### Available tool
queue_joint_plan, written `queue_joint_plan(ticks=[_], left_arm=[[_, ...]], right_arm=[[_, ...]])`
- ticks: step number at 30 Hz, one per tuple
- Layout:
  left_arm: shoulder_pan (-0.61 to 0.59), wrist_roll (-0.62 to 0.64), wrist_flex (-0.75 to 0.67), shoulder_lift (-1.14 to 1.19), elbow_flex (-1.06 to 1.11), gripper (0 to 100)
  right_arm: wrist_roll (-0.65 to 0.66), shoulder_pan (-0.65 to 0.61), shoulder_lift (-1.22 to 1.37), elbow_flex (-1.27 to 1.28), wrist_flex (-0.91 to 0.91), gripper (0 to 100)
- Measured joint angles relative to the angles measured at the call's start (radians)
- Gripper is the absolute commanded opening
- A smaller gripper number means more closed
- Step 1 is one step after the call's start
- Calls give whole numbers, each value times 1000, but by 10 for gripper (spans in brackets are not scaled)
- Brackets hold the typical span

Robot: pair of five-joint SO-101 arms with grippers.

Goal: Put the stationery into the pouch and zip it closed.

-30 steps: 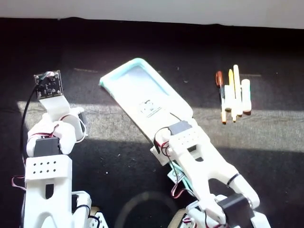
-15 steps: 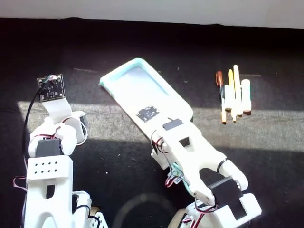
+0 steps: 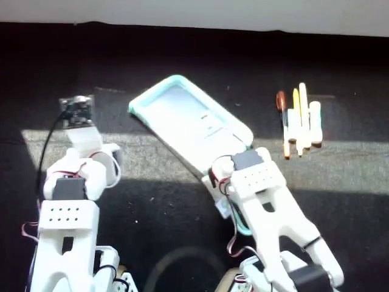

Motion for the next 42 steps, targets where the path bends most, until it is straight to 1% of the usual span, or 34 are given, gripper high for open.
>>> queue_joint_plan(ticks=[3,5,8,14,17,20,23,26,34,39,42], left_arm=[[61,0,17,0,-52,108],[71,0,18,0,-114,108],[68,0,18,0,-203,108],[68,0,18,0,-298,108],[68,52,43,0,-351,108],[68,87,95,0,-430,108],[68,101,114,0,-482,108],[78,101,114,0,-511,108],[190,103,114,0,-548,106],[196,198,114,0,-574,108],[227,219,114,14,-574,108]], right_arm=[[2,-14,-17,-103,0,5],[2,-12,11,-207,3,5],[2,-29,103,-396,61,5],[2,-140,322,-848,264,5],[2,-184,407,-1059,370,5],[60,-218,451,-1246,476,5],[100,-232,471,-1401,571,5],[137,-232,489,-1455,641,5],[170,-215,499,-1468,658,5],[170,-186,499,-1468,658,5],[169,-164,499,-1468,658,5]])
